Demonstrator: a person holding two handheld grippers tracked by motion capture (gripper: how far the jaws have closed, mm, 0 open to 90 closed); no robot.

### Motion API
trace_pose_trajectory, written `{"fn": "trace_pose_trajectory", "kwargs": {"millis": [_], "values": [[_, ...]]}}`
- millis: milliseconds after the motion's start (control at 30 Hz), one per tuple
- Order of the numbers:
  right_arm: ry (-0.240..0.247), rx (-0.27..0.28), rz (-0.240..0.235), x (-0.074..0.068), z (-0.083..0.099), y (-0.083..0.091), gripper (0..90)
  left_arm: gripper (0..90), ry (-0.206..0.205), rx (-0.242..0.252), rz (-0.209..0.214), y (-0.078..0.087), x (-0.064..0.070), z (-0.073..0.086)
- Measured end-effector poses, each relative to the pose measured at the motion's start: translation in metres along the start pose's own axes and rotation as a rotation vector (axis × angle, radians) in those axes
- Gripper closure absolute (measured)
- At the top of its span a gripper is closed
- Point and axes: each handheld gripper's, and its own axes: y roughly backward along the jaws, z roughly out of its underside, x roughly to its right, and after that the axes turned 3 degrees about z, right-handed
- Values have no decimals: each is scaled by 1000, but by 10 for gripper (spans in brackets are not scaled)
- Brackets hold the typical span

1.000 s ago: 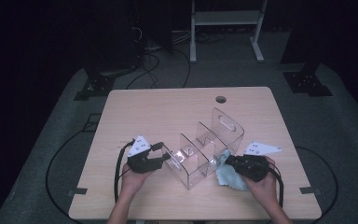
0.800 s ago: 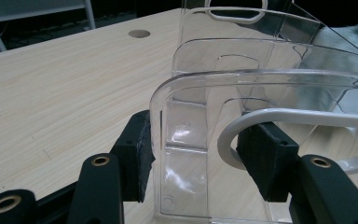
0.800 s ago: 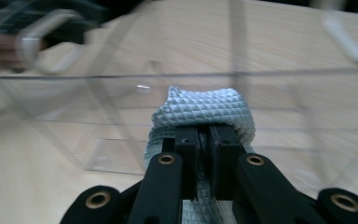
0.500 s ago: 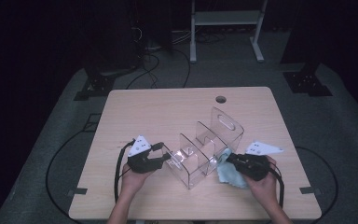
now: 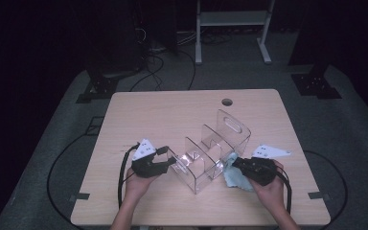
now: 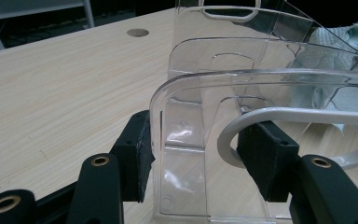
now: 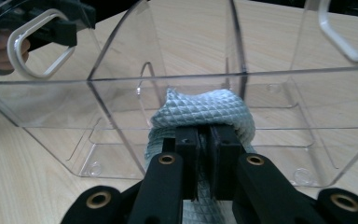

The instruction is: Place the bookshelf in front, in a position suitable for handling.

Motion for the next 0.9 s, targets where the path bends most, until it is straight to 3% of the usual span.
{"fn": "trace_pose_trajectory", "kwargs": {"millis": [67, 167, 267, 367, 467, 533, 667, 767, 900], "values": [[17, -8, -24, -7, 1, -2, 838, 464, 3, 1, 0, 0, 0, 0], [56, -21, -105, -27, 1, -7, 838, 464, 2, 1, 0, 0, 0, 0], [80, -32, -122, -30, 0, -9, 838, 463, 3, 2, 5, 1, -1, 0], [51, -21, -74, -15, 1, -6, 837, 464, 3, 5, 7, 1, -1, 1], [-20, -12, -19, 5, 3, -2, 837, 464, 1, 0, 6, 1, -1, 0], [-24, -12, -26, 5, 4, -1, 837, 464, 1, 1, 5, 0, -1, 0], [29, -34, -102, -15, 2, -8, 836, 464, 3, 0, 4, 1, -1, 0], [34, -37, -87, -12, 0, -7, 837, 464, 3, 2, 5, 1, -1, 0], [-5, -11, -3, 10, -5, 1, 836, 464, 3, 2, 4, 0, -1, 0]]}}
